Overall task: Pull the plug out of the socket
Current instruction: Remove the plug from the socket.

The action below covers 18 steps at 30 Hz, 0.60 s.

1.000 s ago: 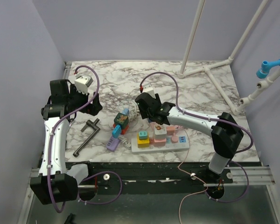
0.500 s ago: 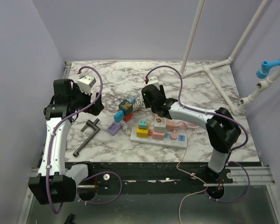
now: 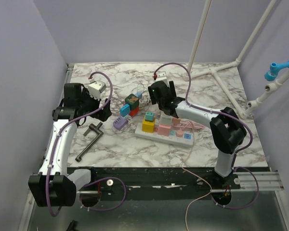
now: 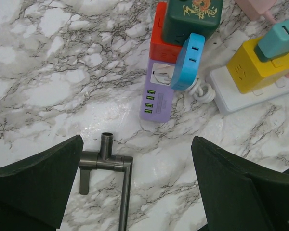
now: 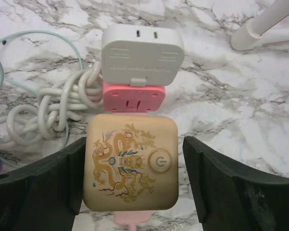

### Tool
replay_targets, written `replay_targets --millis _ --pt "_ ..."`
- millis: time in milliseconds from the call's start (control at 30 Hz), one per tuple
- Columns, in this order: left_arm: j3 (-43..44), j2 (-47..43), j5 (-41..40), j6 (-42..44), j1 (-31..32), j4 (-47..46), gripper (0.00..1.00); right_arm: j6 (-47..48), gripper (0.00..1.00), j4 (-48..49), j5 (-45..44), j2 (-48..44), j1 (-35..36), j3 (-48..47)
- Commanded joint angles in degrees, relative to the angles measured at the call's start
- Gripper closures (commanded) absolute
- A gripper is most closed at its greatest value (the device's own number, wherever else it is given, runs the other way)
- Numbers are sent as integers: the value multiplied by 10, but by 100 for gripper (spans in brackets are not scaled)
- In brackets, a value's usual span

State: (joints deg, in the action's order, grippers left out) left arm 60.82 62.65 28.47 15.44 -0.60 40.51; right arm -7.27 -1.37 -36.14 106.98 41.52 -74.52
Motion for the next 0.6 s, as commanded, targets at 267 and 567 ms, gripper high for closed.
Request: replay_targets --millis 267,567 --pt "-38 22 -25 28 28 -48 1 -14 5 -43 69 -117 -4 4" --pt "-44 11 -31 30 43 -56 1 -82 2 -86 50 -203 51 97"
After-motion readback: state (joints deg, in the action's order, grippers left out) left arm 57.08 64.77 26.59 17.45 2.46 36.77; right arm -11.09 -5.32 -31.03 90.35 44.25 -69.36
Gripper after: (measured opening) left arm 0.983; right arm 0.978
